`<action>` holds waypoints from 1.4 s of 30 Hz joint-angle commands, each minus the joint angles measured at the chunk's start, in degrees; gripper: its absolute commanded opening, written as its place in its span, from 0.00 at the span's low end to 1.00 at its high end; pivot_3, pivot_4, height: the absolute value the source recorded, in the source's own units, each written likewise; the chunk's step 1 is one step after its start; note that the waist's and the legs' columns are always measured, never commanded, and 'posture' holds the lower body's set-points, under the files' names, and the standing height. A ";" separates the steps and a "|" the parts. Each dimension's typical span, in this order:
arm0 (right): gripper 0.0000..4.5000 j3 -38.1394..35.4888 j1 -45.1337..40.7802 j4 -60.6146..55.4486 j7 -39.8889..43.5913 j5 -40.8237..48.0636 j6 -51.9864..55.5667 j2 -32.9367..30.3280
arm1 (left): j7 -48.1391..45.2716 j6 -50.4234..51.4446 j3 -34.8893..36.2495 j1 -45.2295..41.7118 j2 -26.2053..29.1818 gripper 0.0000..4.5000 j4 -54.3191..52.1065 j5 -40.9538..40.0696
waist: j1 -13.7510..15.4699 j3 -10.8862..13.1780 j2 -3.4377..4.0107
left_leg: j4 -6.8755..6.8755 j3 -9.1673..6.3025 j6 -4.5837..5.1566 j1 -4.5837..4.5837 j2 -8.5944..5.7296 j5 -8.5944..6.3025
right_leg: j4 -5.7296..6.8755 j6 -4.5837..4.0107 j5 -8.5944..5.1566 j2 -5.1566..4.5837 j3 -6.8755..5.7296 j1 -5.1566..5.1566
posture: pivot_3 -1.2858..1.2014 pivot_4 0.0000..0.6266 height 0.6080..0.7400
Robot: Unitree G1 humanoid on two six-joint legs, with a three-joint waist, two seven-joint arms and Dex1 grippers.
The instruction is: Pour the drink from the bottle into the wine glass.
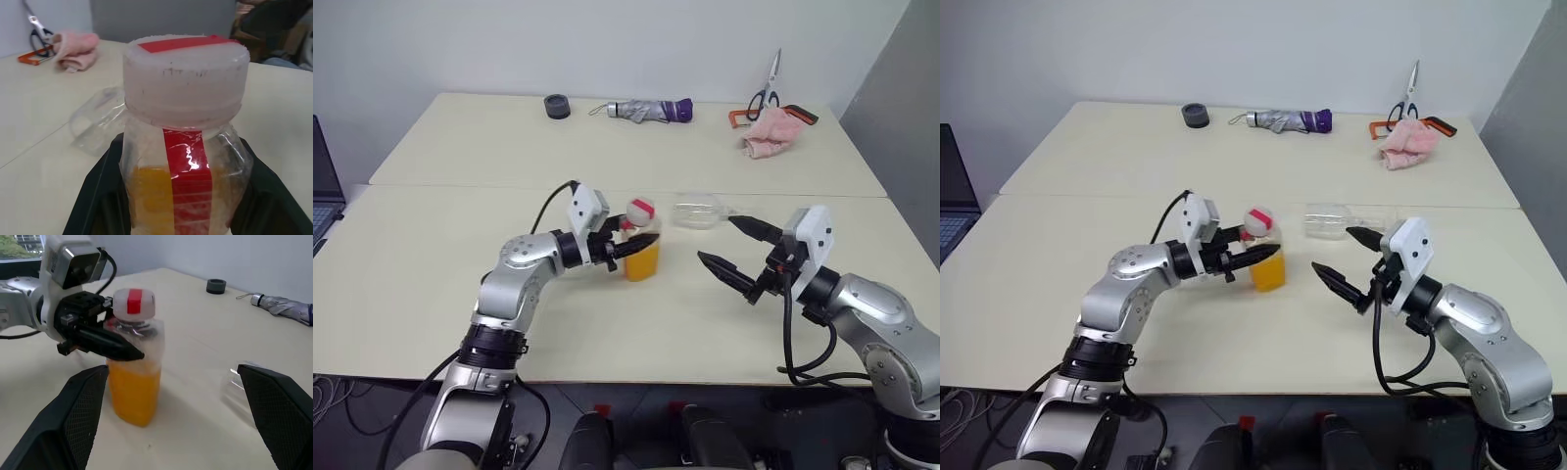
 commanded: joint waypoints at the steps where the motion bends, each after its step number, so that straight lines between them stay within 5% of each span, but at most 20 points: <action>1: 1.00 1.15 -4.45 -3.04 -1.99 3.27 3.61 0.44 | -3.66 -2.64 -0.89 -3.00 -1.15 0.43 0.34 -1.37 | -0.02 0.00 0.00 | 0.00 0.00 0.00 0.00 0.00 0.00 | 0.00 0.00 0.00 0.00 0.00 0.00 | 0.52 0.24 1.00; 23: 1.00 11.12 -16.46 6.73 -2.88 -3.67 4.27 5.30 | -7.84 -8.37 -2.58 -5.12 -2.10 0.43 5.13 2.33 | -0.07 0.01 0.02 | -0.01 0.00 0.01 -0.10 0.02 0.00 | -0.01 -0.01 0.00 0.02 0.00 -0.12 | 0.52 0.24 1.00; 26: 0.86 11.67 -16.92 7.03 -2.35 -4.38 4.39 5.25 | -7.77 -8.53 -2.53 -5.15 -2.17 0.43 5.27 2.38 | -0.07 0.01 0.02 | -0.01 0.00 0.01 -0.10 0.02 0.00 | -0.01 -0.01 0.00 0.01 0.00 -0.12 | 0.52 0.24 1.00; 32: 0.41 12.65 -16.84 7.03 -1.51 -5.06 4.32 5.06 | -7.54 -8.73 -2.34 -5.40 -2.34 0.43 5.49 2.18 | -0.07 0.01 0.02 | -0.01 0.00 0.01 -0.12 0.02 -0.01 | -0.01 -0.02 0.00 0.01 0.00 -0.13 | 0.52 0.24 1.00; 38: 0.41 13.12 -16.30 7.27 0.47 -5.25 3.52 4.83 | -7.74 -8.12 -2.16 -5.47 -2.49 0.43 5.12 1.50 | -0.07 0.01 0.02 | -0.01 -0.01 0.01 -0.12 0.02 -0.01 | -0.01 -0.02 0.00 0.01 0.00 -0.13 | 0.52 0.24 1.00; 42: 0.41 13.91 -16.42 10.44 8.84 -4.74 -1.65 2.96 | -9.06 -7.45 -2.55 -5.52 -2.54 0.43 4.52 0.80 | -0.08 0.01 0.02 | -0.01 0.00 0.01 -0.11 0.01 -0.01 | -0.01 -0.02 0.00 0.01 0.00 -0.13 | 0.52 0.24 1.00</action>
